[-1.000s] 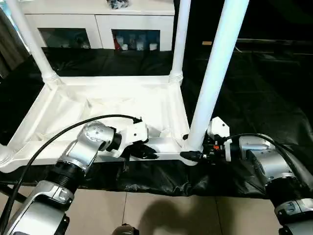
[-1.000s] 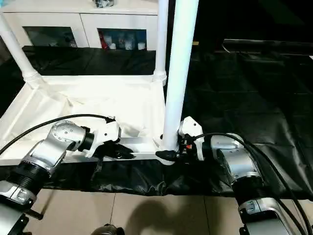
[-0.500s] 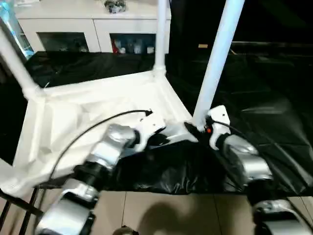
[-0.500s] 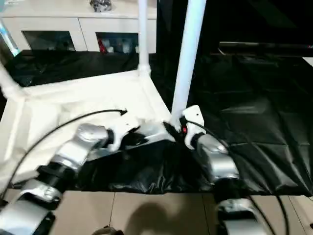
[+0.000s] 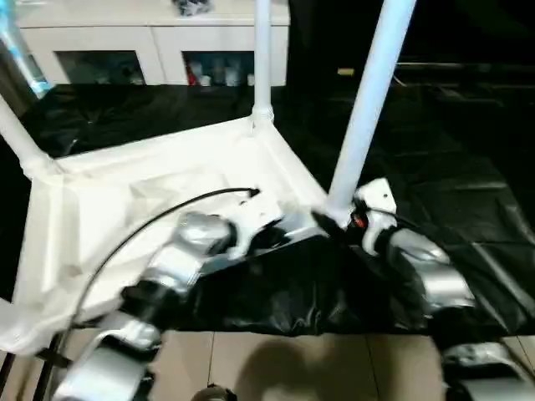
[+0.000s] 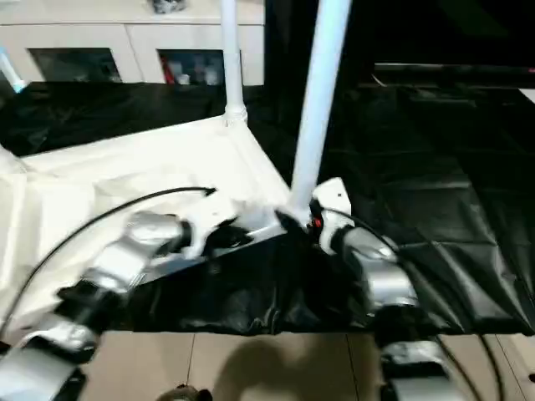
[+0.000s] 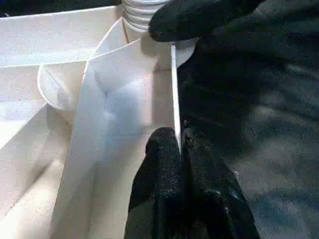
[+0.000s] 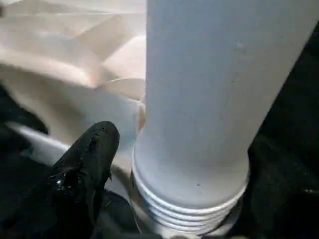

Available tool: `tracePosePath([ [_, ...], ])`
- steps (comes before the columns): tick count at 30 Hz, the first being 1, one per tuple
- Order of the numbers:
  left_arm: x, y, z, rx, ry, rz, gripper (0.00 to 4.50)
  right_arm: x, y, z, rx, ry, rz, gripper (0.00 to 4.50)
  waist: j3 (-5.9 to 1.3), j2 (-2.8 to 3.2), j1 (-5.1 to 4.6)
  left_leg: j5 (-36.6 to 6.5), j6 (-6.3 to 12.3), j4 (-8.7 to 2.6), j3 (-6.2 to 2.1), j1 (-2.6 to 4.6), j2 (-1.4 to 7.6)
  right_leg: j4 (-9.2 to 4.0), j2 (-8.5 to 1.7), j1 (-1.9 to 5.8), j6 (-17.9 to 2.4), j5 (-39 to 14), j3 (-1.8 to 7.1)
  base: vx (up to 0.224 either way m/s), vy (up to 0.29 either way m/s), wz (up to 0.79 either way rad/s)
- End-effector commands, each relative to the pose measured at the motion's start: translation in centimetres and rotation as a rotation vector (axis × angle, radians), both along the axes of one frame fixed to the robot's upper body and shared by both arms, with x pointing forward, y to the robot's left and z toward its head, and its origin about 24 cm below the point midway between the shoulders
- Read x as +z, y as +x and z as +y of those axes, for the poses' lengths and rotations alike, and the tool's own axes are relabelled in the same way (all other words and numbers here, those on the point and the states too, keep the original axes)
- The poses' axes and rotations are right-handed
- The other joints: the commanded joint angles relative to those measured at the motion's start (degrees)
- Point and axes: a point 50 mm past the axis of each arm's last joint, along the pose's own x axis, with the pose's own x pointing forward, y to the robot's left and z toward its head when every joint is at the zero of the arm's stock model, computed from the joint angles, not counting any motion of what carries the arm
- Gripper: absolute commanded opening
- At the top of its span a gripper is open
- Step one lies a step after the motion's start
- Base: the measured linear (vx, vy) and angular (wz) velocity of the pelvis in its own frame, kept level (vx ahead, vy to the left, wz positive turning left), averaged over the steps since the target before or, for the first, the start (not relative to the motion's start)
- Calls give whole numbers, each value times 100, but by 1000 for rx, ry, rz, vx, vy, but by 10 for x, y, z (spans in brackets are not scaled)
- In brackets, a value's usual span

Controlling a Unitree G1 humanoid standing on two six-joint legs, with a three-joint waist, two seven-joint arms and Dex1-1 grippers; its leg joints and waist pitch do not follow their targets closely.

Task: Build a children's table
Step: Rotate leg to tighten

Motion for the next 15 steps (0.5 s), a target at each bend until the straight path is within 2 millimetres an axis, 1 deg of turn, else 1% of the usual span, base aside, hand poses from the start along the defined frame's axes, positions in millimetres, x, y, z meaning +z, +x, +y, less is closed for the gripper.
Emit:
tracePosePath([
  [1, 4, -3, -7, -78, 1, -26, 0, 3, -8, 22, 205, 9, -1, 388, -352, -40, 32, -978, 527, -304, -124, 124, 338, -358, -445, 243, -1445, 136, 239, 0, 0, 0],
  [2, 4, -3, -7, -78, 1, -26, 0, 3, -8, 22, 205, 9, -1, 388, -348, -39, 33, -996, 520, -308, -123, 125, 344, -361, -445, 242, -1446, 89, 239, 0, 0, 0],
  [3, 5, -2, 0, -99, 14, -24, 0, 3, -11, 18, 278, -6, 27, 388, -347, -22, 47, -1027, 507, -310, -127, 133, 346, -365, -446, 233, -1452, 8, 240, 0, 0, 0],
  [4, 7, -1, 9, -114, 30, -20, 0, 4, -15, 14, 367, -34, 50, 388, -351, -34, 63, -1058, 507, -302, -121, 133, 348, -367, -441, 246, -1448, -18, 239, 0, 0, 0],
  [5, 7, -1, 9, -114, 30, -20, 0, 4, -15, 14, 367, -34, 50, 388, -352, -31, 75, -1049, 509, -297, -122, 130, 346, -360, -439, 242, -1454, 0, 238, 0, 0, 0],
  [6, 8, 0, 13, -128, 37, -14, 0, 4, -16, 12, 406, -54, 63, 388, -350, -27, 78, -1036, 510, -301, -121, 128, 350, -354, -439, 240, -1455, 25, 240, 0, 0, 0],
  [7, 9, 1, 16, -135, 53, -18, 0, 4, -17, 10, 434, -73, 71, 388, -348, -35, 78, -1051, 508, -304, -118, 137, 354, -349, -441, 224, -1489, 21, 239, 0, 0, 0],
  [8, 9, 1, 19, -141, 64, -20, 0, 4, -17, 9, 453, -83, 77, 388, -347, -59, 80, -1055, 510, -300, -116, 133, 348, -351, -442, 224, -1494, 2, 239, 0, 0, 0],
  [10, 10, 2, 20, -141, 65, -20, 0, 3, -16, 8, 457, -101, 71, 388, -343, -47, 85, -1072, 492, -302, -115, 140, 353, -352, -449, 220, -1515, -82, 242, 0, 0, 0],
  [11, 11, 3, 20, -136, 63, -25, 0, 3, -16, 8, 457, -107, 69, 388, -343, -60, 84, -1119, 438, -309, -117, 141, 361, -357, -461, 215, -1518, -201, 247, 0, 0, 0],
  [15, 10, 3, 17, -128, 46, -28, 0, 2, -13, 9, 429, -123, 57, 388, -345, -64, 80, -1077, 426, -305, -117, 143, 356, -349, -460, 213, -1529, -184, 250, 0, 0, 0],
])
